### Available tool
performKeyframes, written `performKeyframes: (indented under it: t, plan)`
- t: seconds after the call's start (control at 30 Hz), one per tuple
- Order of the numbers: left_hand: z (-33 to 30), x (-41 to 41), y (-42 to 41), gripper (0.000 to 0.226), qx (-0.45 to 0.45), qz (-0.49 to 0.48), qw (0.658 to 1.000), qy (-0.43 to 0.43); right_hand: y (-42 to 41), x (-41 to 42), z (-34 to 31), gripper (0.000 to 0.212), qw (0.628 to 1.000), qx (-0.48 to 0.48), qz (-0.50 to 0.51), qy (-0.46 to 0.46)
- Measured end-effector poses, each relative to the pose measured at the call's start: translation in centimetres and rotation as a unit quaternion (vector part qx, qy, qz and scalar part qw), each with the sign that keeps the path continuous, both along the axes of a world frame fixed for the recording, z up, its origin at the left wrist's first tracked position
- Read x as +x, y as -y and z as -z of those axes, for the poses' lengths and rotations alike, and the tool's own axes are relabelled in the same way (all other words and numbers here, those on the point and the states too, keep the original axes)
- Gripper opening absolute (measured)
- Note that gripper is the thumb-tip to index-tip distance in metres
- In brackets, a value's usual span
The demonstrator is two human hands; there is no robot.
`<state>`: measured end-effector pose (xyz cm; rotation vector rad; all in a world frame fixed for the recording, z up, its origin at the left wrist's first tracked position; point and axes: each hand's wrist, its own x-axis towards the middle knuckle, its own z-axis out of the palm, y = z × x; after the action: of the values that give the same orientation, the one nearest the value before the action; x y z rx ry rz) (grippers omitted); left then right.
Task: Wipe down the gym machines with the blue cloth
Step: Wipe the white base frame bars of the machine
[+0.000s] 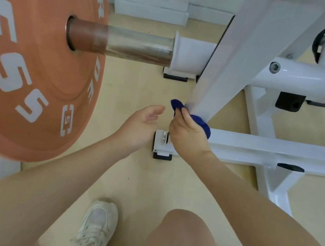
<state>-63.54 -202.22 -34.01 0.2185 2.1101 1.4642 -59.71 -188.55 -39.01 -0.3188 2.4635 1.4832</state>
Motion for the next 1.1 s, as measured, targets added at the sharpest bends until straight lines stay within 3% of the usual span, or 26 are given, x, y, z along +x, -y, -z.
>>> performKeyframes:
  t: [0.1,0.17,0.23,0.37,0.43,0.6,0.7,0.8,0.87,1.0,1.1]
  plan:
    - [1.1,-0.2,-0.3,0.056,0.002,0.001,1.0,-0.005,-2.6,1.0,-0.8,0.039,0.957,-0.146,-0.141,-0.205]
    - [1.6,-0.2,-0.3,0.057,0.001,-0.002,1.0,-0.006,-3.5,1.0,-1.0,0.037,0.928,-0.166,-0.168,-0.286]
    - [1.9,0.0,-0.1,0.055,-0.006,-0.012,1.0,0.01,-2.8,0.3,-1.0,0.036,0.952,-0.101,-0.135,-0.254]
    - [2.0,0.2,0.6,0.049,-0.017,-0.017,1.0,0.019,-1.6,0.1,4.4,0.047,0.988,0.083,-0.108,-0.069]
    - [2.0,0.3,1.1,0.048,-0.019,-0.019,0.999,0.019,-1.1,-0.2,7.5,0.052,0.991,0.095,-0.092,-0.014]
    - [2.1,0.5,2.6,0.052,-0.024,-0.019,0.999,0.034,-0.9,-0.1,8.8,0.053,0.996,-0.007,-0.082,-0.03]
    - [2.6,0.2,2.8,0.05,-0.024,-0.041,0.998,0.036,-3.0,0.6,7.2,0.045,0.972,-0.081,-0.153,-0.16]
    - [3.1,-0.1,1.7,0.05,-0.02,-0.049,0.998,0.039,-4.8,1.1,6.2,0.045,0.944,-0.076,-0.19,-0.26]
    - [3.4,-0.2,1.1,0.052,-0.01,-0.039,0.998,0.053,-4.8,1.0,7.2,0.045,0.953,-0.079,-0.178,-0.233]
    - [4.0,0.0,1.3,0.056,-0.018,0.01,0.998,0.053,-2.3,1.6,11.1,0.036,0.986,-0.137,-0.075,-0.06]
    - [3.9,-0.2,0.8,0.053,-0.013,0.001,0.999,0.042,-1.1,2.3,11.6,0.012,0.933,-0.332,-0.066,-0.121]
